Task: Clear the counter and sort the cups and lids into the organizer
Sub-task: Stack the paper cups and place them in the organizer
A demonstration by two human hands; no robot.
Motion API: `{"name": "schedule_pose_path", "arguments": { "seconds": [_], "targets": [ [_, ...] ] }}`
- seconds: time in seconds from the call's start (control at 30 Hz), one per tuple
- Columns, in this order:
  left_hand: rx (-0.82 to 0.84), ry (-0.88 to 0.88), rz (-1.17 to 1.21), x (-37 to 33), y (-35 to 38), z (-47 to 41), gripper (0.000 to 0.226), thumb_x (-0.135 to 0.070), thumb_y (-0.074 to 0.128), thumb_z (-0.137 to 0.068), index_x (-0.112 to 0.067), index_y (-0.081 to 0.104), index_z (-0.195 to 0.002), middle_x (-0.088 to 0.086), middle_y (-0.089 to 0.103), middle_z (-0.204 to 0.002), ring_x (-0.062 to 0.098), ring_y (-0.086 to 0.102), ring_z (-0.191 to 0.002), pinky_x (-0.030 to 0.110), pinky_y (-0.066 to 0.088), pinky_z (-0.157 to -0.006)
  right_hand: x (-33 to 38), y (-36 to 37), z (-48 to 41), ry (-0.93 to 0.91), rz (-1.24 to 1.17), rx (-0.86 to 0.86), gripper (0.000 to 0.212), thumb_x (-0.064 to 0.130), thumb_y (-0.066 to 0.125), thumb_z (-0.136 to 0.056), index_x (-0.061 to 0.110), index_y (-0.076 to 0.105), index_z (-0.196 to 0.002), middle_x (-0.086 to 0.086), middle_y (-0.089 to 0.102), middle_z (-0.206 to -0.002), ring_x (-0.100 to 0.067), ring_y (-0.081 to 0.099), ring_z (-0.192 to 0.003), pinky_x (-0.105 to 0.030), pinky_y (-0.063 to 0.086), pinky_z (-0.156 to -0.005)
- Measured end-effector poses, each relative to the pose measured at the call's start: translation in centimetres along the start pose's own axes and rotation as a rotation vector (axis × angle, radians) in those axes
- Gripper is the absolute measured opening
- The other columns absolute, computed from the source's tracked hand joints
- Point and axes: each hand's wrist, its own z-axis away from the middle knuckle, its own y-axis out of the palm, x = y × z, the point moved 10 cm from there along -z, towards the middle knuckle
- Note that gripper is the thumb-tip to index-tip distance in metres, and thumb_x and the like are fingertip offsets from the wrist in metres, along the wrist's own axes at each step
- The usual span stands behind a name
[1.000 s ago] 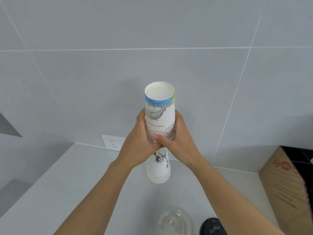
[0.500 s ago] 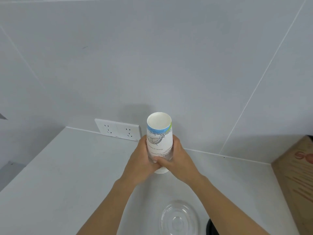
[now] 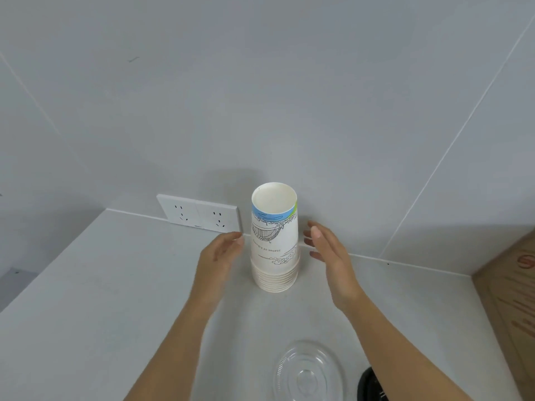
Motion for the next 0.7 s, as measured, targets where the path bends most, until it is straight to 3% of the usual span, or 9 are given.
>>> {"name": "schedule_pose_path", "arguments": {
  "seconds": [0.07,0.2,0.37,0.53,0.7],
  "targets": [
    [-0.075,-0.014,0.127,0.9,1.3,0.4,0.019,-0.015,0.051,-0.093,-0.021,0.067,-0.086,-0.013,0.071,-0.085,0.004,0.062,-0.084,0.007,0.045,-0.073,-1.0,0.8,0.0,0.016,-0.107,-0.072,0.048,0.054,0.050,-0.078,0.027,0.060,-0.116,-0.001,0.063,-0.125,-0.014,0.056,-0.118,-0.036,0.042,-0.104],
    [-0.120,-0.114,0.350,3.7,4.2,0.6,0.030,-0.037,0.046,-0.092,-0.019,0.071,-0.090,-0.001,0.074,-0.099,0.018,0.065,-0.099,0.033,0.048,-0.087,-2.8,3.5,0.1,0.051,-0.307,-0.105,0.044,0.045,0.047,-0.087,0.014,0.066,-0.111,-0.005,0.070,-0.115,-0.019,0.062,-0.112,-0.032,0.047,-0.094],
    [-0.192,-0.131,0.417,3.6,5.2,0.3,0.037,-0.033,0.034,-0.098,-0.023,0.067,-0.086,-0.011,0.074,-0.084,0.004,0.068,-0.082,0.018,0.050,-0.070,-4.3,4.5,0.1,0.110,-0.447,-0.243,0.049,0.051,0.046,-0.082,0.013,0.068,-0.104,-0.008,0.071,-0.110,-0.023,0.064,-0.108,-0.044,0.047,-0.099],
    [-0.279,-0.141,0.450,3.6,5.1,0.5,0.039,-0.034,0.031,-0.099,-0.023,0.066,-0.088,-0.008,0.072,-0.088,0.006,0.068,-0.080,0.017,0.051,-0.065,-4.2,5.5,0.5,0.152,-0.504,-0.273,0.065,0.062,0.050,-0.074,0.012,0.064,-0.114,-0.009,0.069,-0.116,-0.023,0.063,-0.111,-0.047,0.045,-0.102],
    [-0.279,-0.141,0.443,2.1,5.1,1.3,0.040,-0.034,0.031,-0.099,-0.023,0.066,-0.083,-0.006,0.071,-0.087,0.013,0.066,-0.085,0.028,0.049,-0.072,-3.1,5.1,1.2,0.150,-0.482,-0.272,0.058,0.055,0.045,-0.080,0.012,0.062,-0.116,-0.008,0.068,-0.117,-0.021,0.064,-0.110,-0.045,0.045,-0.102]
  ]
}}
